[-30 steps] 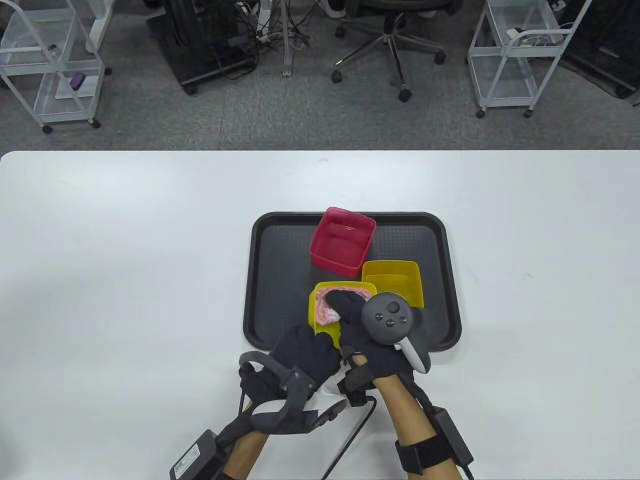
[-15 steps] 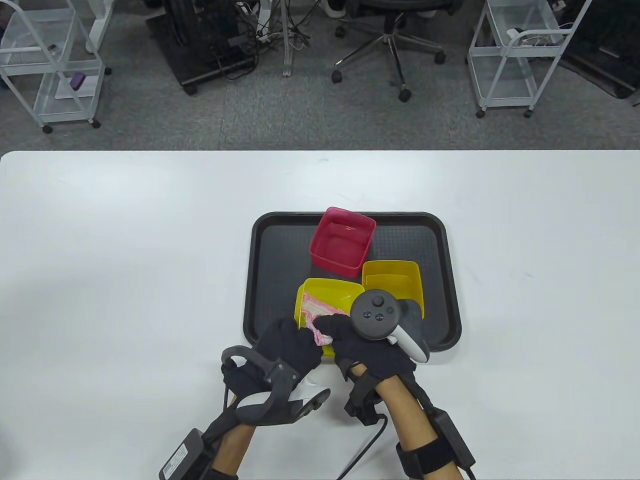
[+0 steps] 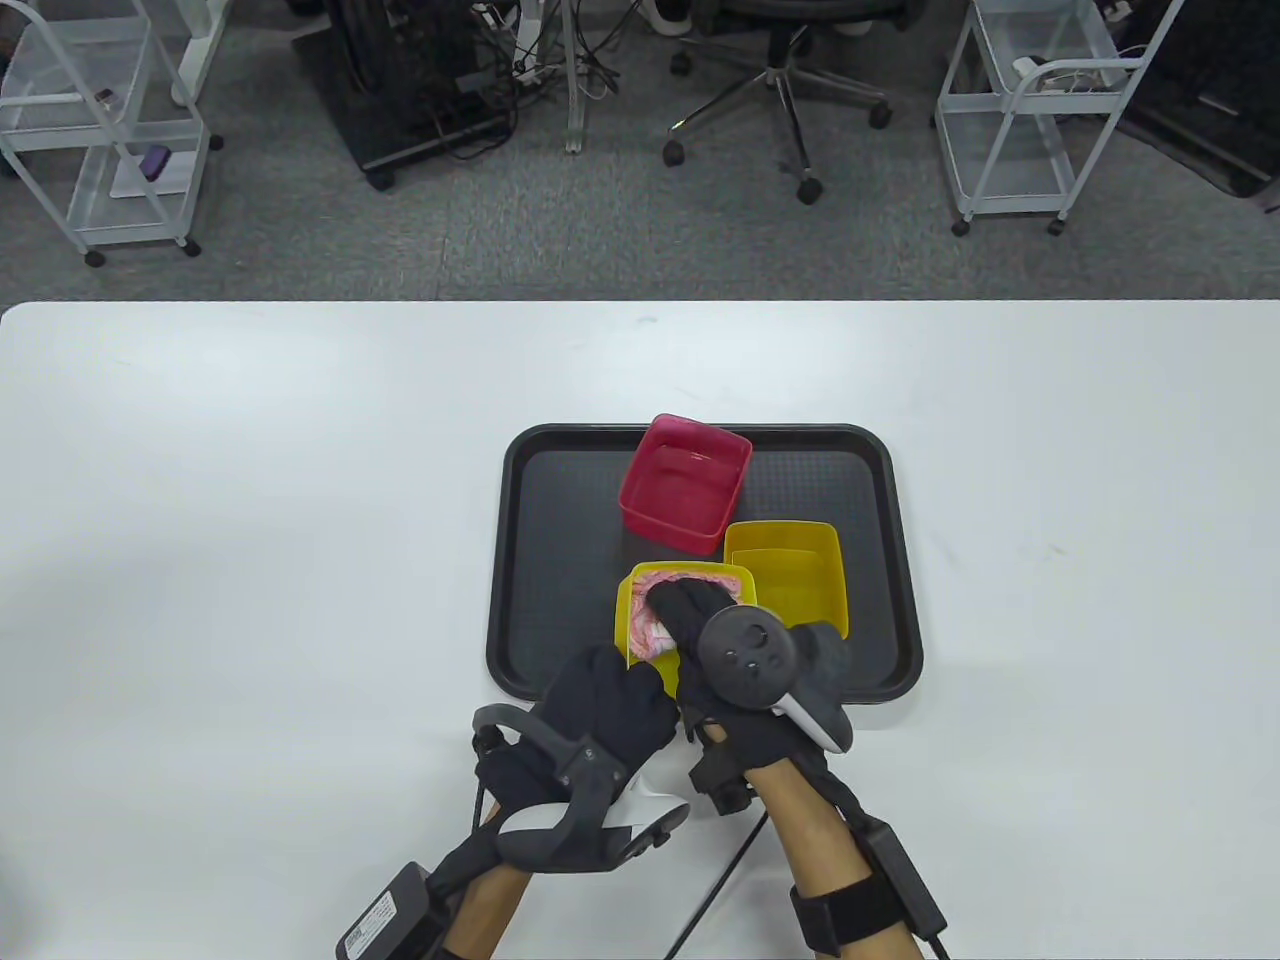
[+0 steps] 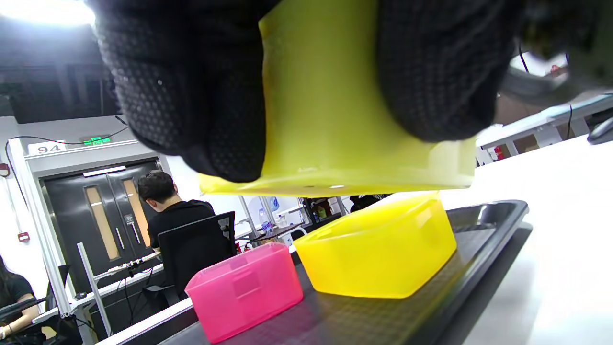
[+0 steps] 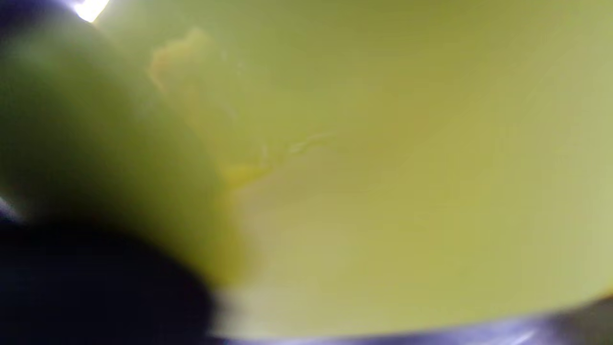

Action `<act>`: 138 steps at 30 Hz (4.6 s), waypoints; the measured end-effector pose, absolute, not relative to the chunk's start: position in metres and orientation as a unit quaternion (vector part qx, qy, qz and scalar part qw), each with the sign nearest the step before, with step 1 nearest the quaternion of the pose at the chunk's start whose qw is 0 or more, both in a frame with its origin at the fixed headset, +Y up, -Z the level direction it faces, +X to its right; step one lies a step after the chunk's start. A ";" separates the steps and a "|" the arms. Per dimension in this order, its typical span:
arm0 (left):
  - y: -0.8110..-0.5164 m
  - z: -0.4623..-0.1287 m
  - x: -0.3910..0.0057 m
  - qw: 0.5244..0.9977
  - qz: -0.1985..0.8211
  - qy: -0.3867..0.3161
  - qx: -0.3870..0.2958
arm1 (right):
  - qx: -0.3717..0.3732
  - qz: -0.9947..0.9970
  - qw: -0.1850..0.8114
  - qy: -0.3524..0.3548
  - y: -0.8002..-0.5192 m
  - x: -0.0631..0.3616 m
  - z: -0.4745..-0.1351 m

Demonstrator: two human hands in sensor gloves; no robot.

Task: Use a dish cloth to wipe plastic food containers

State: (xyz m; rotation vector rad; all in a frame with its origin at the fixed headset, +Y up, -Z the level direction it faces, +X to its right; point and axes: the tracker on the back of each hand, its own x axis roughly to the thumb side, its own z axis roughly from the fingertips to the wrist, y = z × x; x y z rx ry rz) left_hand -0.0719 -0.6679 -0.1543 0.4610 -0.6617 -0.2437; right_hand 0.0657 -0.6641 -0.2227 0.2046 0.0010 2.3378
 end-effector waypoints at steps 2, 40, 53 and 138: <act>-0.668 -0.154 -0.073 0.913 -0.116 -0.316 0.231 | 0.068 0.887 0.457 0.024 -0.665 0.071 -0.223; -0.669 -0.179 -0.103 0.942 -0.039 -0.298 0.147 | 0.114 0.937 0.066 -0.322 -0.643 0.081 -0.191; -0.656 -0.194 -0.146 0.971 0.127 -0.119 0.164 | 0.212 0.843 0.418 -0.264 -0.669 0.065 -0.173; -0.639 -0.175 -0.145 0.909 0.252 -0.225 0.247 | 0.161 0.560 0.788 0.200 -0.738 0.058 -0.203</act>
